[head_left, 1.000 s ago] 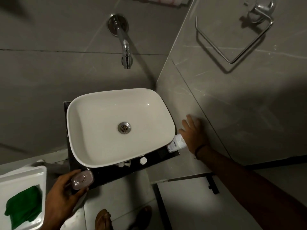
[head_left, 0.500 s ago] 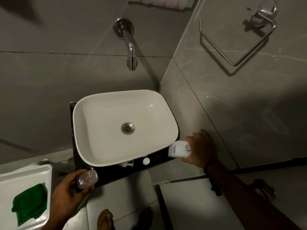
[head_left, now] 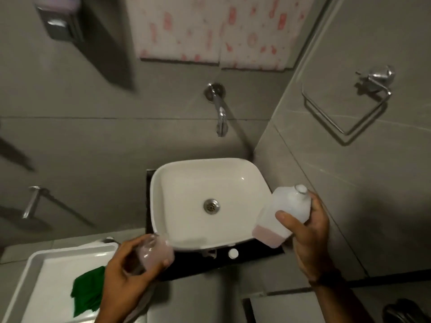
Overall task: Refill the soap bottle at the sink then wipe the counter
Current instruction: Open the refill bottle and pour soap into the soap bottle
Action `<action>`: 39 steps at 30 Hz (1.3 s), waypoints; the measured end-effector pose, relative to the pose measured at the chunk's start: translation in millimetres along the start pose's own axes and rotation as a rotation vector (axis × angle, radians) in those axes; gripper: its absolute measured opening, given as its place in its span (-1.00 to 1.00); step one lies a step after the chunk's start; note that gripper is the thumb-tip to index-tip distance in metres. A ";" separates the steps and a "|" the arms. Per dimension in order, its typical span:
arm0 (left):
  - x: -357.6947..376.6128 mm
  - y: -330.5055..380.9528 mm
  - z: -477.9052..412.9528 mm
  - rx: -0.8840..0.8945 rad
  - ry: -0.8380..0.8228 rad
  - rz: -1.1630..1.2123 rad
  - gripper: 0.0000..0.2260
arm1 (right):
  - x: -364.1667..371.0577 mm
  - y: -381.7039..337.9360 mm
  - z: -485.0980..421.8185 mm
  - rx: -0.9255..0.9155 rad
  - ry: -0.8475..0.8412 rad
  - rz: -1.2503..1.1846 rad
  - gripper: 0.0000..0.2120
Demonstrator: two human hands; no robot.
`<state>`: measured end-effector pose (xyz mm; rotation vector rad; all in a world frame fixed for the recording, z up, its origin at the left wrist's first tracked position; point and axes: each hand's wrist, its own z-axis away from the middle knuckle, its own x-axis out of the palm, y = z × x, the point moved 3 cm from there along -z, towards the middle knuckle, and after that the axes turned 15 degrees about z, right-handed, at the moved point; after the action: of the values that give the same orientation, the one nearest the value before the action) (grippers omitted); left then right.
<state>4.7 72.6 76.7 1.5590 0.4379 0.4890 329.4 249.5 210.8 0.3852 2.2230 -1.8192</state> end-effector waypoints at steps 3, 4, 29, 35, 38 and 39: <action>0.5 49.5 -11.4 0.107 -0.002 0.039 -0.46 | 28.9 -60.9 -15.3 -0.171 -0.114 -0.013 -0.40; 0.3 66.3 -15.4 0.138 0.001 0.047 -0.46 | 39.5 -81.6 -20.7 -0.235 -0.148 0.005 -0.40; -76.2 264.0 -38.3 0.373 0.197 -0.018 -0.37 | 161.8 -322.8 -25.0 -1.145 -0.337 0.628 -0.28; -83.0 266.1 -39.8 0.357 0.216 -0.026 -0.33 | 170.5 -332.8 -25.6 -1.229 -0.319 0.692 -0.32; -86.0 266.4 -40.8 0.347 0.223 -0.029 -0.33 | 172.0 -336.7 -23.8 -1.255 -0.329 0.703 -0.33; -86.9 266.4 -40.9 0.345 0.224 -0.032 -0.33 | 172.2 -338.2 -23.0 -1.264 -0.330 0.704 -0.33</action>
<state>-95.5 46.3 340.3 1.8317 0.7489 0.5888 48.8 216.7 465.1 0.4336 2.0970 -0.0053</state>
